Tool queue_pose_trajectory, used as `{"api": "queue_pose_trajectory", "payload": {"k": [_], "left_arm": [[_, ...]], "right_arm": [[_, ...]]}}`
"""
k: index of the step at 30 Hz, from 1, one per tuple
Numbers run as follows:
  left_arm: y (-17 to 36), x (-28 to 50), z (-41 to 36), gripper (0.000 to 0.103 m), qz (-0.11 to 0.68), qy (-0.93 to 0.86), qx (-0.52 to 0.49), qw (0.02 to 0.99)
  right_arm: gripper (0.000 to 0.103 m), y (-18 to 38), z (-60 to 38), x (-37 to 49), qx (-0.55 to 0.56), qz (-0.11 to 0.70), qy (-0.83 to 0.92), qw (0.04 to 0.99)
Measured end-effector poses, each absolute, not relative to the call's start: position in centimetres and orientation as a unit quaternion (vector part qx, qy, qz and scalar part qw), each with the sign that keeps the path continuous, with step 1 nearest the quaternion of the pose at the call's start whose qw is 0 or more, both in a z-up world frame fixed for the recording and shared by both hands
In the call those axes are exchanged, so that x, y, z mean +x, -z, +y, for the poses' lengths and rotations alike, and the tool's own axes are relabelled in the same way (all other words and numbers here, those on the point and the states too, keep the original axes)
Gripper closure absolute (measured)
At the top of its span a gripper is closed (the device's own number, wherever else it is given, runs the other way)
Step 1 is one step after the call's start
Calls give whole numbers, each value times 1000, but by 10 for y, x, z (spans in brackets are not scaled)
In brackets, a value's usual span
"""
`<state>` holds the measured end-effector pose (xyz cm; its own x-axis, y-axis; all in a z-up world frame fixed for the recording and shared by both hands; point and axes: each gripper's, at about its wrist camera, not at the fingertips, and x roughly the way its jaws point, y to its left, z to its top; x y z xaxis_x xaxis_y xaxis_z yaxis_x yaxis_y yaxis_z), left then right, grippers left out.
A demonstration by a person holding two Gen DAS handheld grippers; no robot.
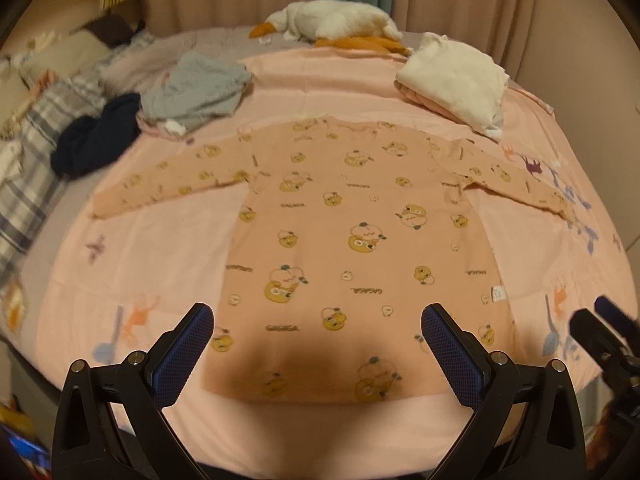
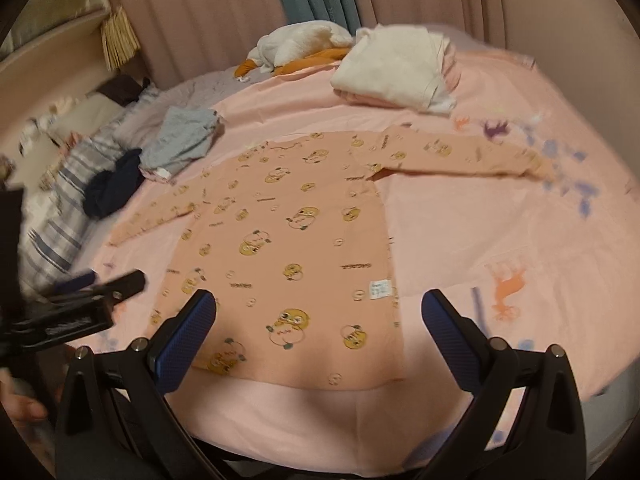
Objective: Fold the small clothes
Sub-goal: 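Grasp the sleeve cuff with the right tool and fold it across the shirt body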
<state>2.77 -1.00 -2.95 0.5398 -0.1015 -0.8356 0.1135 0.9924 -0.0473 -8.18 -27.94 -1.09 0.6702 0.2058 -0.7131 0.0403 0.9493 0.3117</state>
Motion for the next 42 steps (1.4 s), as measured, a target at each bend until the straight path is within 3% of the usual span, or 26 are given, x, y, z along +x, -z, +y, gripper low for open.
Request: {"api": "queue_pose_trajectory", "payload": {"k": [8, 23, 32, 34, 36, 42], "left_arm": [[73, 68, -3, 0, 522, 141, -114, 834], [89, 151, -33, 0, 520, 144, -123, 833], [95, 178, -47, 0, 521, 135, -117, 835], [96, 181, -46, 0, 522, 131, -119, 835], [98, 184, -47, 0, 523, 128, -120, 834], [101, 188, -33, 0, 524, 99, -118, 837]], "right_arm": [[1, 74, -387, -46, 380, 396, -24, 836], [27, 133, -560, 35, 516, 293, 140, 793], [58, 151, -611, 62, 571, 220, 167, 773], [78, 153, -618, 67, 571, 223, 181, 769], [90, 155, -622, 65, 569, 225, 191, 768], [95, 124, -617, 74, 512, 253, 190, 799]]}}
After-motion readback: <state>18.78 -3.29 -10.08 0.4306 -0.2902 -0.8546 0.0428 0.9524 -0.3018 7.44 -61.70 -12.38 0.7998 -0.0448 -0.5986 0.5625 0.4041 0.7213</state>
